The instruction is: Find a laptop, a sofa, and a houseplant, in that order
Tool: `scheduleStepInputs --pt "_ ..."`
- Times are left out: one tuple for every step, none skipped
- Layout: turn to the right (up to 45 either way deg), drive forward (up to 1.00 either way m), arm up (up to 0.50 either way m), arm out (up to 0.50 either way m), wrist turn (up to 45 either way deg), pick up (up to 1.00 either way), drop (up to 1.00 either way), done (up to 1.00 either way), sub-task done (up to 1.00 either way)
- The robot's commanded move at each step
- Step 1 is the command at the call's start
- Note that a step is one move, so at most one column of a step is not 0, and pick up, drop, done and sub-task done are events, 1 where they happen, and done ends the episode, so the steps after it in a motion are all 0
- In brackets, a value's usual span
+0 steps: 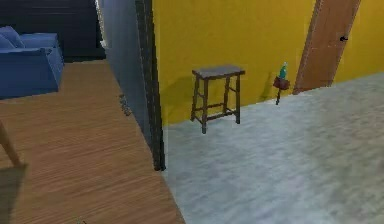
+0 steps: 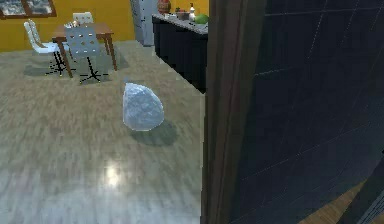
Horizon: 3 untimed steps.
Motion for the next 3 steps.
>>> scheduleStepInputs --pt "-27.0 0.0 0.0 0.0 0.0 0.0 0.0 0.0 0.0" --pt "0.0 1.0 0.0 0.0 0.0 0.0 0.0 0.0 0.0" --pt "-3.0 0.0 0.0 0.0 0.0 0.0 0.0 0.0 0.0"
